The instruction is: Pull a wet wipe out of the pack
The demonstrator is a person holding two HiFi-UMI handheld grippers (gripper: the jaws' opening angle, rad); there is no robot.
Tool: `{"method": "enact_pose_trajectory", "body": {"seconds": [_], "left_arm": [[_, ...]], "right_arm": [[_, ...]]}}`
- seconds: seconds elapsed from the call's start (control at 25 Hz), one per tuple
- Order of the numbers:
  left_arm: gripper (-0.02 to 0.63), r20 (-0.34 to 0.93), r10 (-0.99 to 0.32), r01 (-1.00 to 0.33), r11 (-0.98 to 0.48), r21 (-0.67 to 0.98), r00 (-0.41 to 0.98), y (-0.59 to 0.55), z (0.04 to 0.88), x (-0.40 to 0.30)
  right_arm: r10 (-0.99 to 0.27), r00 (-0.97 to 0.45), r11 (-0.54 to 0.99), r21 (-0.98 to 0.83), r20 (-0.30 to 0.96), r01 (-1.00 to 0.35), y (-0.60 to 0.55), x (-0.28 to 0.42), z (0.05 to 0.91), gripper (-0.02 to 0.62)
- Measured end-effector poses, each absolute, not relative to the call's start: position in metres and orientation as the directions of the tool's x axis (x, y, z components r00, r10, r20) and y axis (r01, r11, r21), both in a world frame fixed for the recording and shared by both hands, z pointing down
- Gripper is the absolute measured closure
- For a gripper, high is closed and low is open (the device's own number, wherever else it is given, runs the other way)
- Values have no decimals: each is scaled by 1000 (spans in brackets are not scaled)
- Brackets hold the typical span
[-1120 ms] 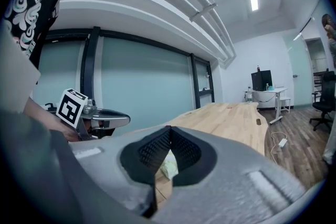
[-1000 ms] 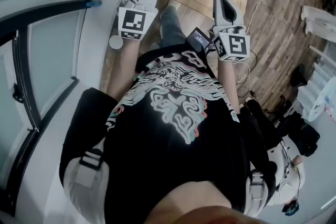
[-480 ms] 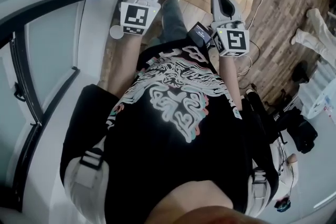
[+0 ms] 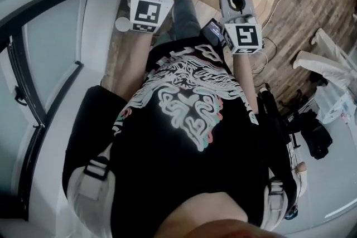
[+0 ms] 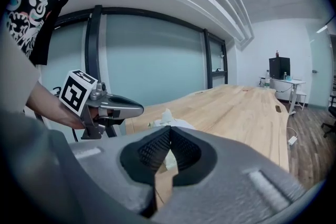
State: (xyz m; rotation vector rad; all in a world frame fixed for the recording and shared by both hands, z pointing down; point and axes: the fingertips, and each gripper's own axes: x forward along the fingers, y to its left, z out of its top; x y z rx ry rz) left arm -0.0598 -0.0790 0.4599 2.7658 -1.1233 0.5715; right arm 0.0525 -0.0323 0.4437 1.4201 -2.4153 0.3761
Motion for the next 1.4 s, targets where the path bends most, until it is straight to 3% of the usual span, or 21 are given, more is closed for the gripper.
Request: {"method": "enact_pose_trajectory", "body": {"seconds": [1.0, 1.4], "left_arm": [[620, 448, -521, -576, -817, -17, 726, -99, 498, -12], [620, 457, -562, -621, -783, -28, 689, -119, 501, -16]], "right_arm": [[-717, -512, 540, -87, 472, -837, -87, 35, 476, 594], [-692, -536, 569, -93, 484, -817, -107, 27, 485, 594]]}}
